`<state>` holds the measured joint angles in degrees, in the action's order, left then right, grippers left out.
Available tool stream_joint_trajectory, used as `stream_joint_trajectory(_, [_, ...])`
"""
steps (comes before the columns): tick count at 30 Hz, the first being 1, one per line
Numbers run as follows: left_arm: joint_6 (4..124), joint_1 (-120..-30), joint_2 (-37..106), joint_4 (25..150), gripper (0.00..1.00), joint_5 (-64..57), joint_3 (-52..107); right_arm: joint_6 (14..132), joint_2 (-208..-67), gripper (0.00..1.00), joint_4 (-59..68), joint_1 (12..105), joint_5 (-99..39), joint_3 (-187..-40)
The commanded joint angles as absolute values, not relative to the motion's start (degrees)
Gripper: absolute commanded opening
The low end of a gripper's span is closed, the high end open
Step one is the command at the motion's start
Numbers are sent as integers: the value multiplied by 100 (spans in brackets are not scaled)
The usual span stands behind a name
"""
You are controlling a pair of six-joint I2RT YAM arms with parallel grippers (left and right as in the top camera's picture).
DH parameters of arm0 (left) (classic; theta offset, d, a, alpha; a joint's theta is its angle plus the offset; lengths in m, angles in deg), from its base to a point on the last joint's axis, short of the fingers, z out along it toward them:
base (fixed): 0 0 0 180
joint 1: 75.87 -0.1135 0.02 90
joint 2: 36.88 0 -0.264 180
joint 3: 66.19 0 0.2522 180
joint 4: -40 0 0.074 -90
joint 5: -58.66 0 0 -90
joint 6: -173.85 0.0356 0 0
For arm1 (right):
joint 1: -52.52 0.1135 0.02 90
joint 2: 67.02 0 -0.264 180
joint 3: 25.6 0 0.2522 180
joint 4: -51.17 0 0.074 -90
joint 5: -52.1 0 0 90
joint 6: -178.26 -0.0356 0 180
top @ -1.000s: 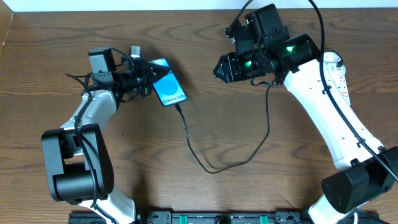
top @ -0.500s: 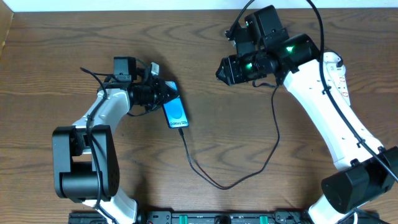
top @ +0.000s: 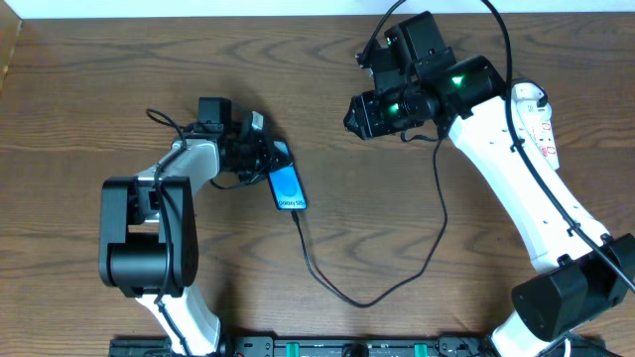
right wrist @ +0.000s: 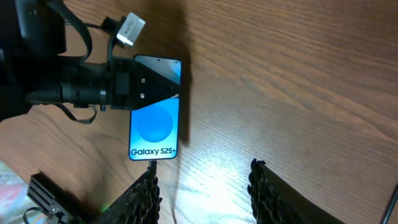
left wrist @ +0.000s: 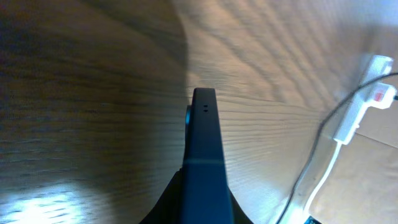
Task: Plug charger to phone and switch on socket
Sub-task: 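Lower the phone onto the table with the left gripper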
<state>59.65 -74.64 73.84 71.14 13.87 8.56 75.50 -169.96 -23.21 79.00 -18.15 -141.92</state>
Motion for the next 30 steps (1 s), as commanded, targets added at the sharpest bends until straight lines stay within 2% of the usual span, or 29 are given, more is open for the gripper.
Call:
stream_joint_trajectory(1, [5934,-7449,7513,7171,8,1135,793,7631,-16838,46,-2330,7931,-1832,-14164])
stream_joint_trajectory(8, [5936,-7451,7513,7313,17,862,777,7633,-16838,47,-2352,7931,-1832,-14164])
stream_joint_trajectory(11, [5941,-7451,7513,7390,28,834,777,7633,-16838,47,-2352,7931,-1832,-14164])
stream_joint_trajectory(12, [5984,-7451,7513,7458,34,729,777,7633,-16838,47,-2354,7931,-1832,-14164])
stream_joint_trajectory(16, [5982,-7455,7511,7753,44,43,777,7638,-16838,48,-2440,7931,-1832,-14164])
stream_joint_trajectory(19, [5982,-7455,7511,7816,56,-250,780,7664,-16838,49,-2455,7931,-1835,-14164])
stream_joint_trajectory(21, [5982,-7455,7511,7816,71,-248,777,7677,-16838,50,-2448,7931,-1850,-14164])
stream_joint_trajectory(25, [5982,-7455,7511,7818,78,-248,777,7686,-16838,50,-2479,7920,-1959,-14164])
stream_joint_trajectory(28, [5980,-7455,7511,7864,78,-246,780,7719,-16838,51,-2477,7920,-1959,-14164])
stream_joint_trajectory(30, [5987,-7455,7511,7986,88,-226,780,7719,-16838,51,-2479,7920,-1959,-14164])
